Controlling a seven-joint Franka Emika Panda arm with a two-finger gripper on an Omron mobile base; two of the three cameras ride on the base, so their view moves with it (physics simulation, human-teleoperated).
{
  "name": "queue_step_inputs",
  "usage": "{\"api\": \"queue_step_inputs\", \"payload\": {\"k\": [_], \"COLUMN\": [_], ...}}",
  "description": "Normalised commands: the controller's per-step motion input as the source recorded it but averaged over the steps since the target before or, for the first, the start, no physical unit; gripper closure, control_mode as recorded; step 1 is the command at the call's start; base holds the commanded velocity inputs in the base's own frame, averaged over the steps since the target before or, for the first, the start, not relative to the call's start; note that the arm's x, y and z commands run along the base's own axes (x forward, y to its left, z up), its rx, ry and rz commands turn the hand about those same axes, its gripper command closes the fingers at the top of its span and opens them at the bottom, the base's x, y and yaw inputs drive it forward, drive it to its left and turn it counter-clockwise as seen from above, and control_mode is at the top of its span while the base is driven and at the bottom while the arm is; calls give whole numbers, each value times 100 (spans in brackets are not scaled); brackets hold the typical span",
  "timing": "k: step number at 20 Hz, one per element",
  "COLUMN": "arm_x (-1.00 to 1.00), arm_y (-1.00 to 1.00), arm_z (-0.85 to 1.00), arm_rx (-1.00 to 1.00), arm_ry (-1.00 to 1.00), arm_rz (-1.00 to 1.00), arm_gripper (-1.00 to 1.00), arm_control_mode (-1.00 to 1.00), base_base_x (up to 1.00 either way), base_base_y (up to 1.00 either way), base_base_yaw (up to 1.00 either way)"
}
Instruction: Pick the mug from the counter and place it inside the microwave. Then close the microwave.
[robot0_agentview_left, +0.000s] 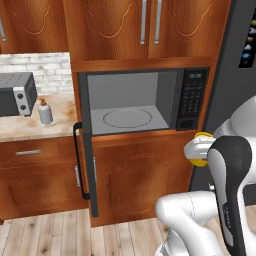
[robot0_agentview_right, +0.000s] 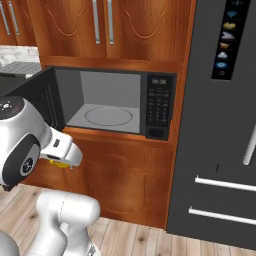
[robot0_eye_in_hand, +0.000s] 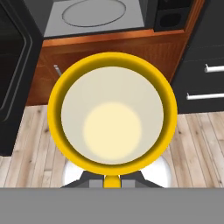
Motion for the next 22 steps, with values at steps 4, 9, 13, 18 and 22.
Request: {"api": "queue_step_inputs", "payload": {"k": [4, 9, 13, 18, 22], "arm_x": [0, 0, 0, 20, 59], "arm_y": [0, 0, 0, 2, 22], "arm_z": [0, 0, 0, 0, 0], "arm_rx": [0, 0, 0, 0, 0], "arm_ry": [0, 0, 0, 0, -2], "arm_rz": [0, 0, 0, -1, 0], "arm_gripper": [100, 100, 100, 100, 100], "arm_control_mode": [100, 100, -100, -100, -100], "base_base_x": [0, 0, 0, 0, 0], "base_base_y": [0, 0, 0, 0, 0], "base_base_yaw": [0, 0, 0, 0, 0]}}
